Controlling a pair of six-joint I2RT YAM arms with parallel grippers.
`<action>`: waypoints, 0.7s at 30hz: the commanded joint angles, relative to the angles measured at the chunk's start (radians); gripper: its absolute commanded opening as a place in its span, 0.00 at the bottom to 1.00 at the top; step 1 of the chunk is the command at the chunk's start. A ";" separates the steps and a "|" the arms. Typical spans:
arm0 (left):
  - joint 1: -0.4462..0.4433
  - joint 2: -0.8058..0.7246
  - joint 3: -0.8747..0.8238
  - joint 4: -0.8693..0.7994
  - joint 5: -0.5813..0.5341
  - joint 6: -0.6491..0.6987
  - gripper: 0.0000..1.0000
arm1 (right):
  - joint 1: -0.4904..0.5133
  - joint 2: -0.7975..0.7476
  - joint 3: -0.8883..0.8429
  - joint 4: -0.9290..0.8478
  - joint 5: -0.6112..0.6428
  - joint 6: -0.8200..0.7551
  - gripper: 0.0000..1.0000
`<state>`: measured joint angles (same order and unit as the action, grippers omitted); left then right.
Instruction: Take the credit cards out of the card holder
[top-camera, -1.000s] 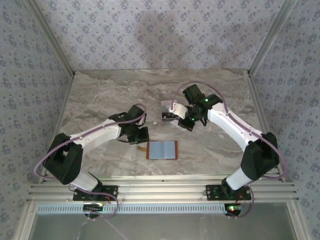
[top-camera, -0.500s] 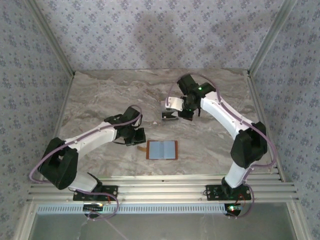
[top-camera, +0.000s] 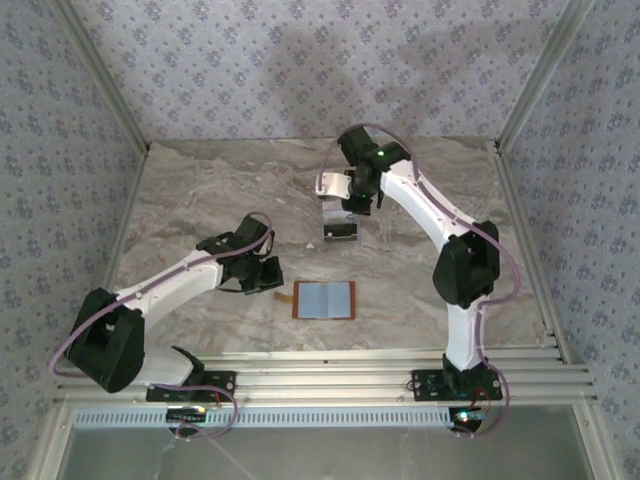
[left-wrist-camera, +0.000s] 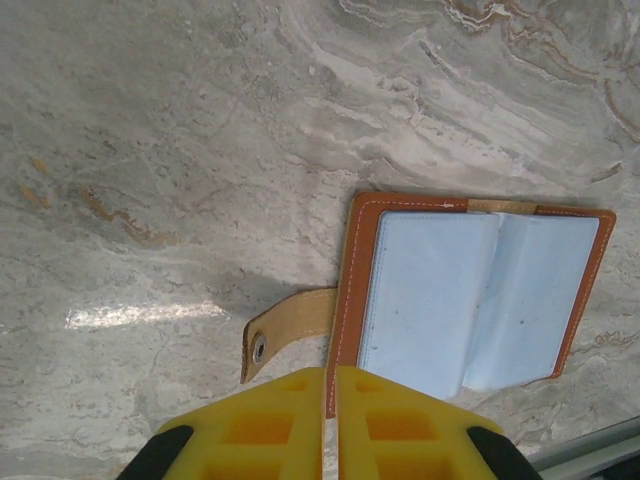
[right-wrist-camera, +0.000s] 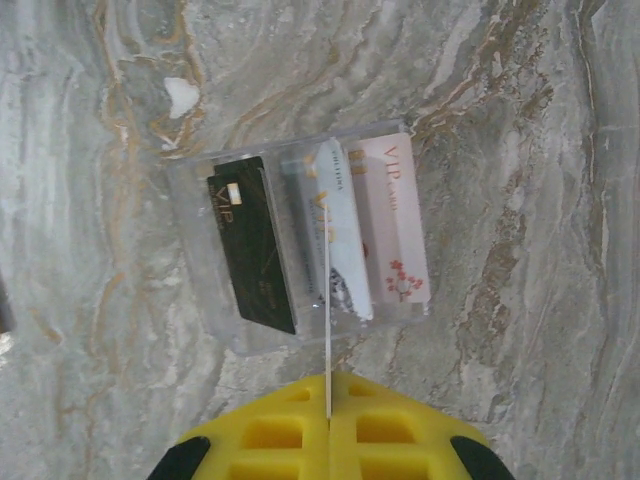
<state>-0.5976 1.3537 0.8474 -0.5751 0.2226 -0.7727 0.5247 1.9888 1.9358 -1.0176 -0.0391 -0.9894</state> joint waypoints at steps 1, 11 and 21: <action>0.009 -0.032 -0.014 -0.026 -0.013 -0.014 0.12 | -0.006 0.052 0.072 -0.052 0.039 -0.142 0.00; 0.021 -0.042 -0.028 -0.031 -0.015 -0.016 0.12 | -0.002 0.167 0.164 -0.002 0.068 -0.193 0.00; 0.035 -0.060 -0.038 -0.041 -0.015 -0.014 0.12 | 0.001 0.227 0.180 0.028 0.081 -0.253 0.00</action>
<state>-0.5705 1.3182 0.8131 -0.5861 0.2157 -0.7795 0.5247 2.1937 2.0804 -0.9714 -0.0093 -1.0405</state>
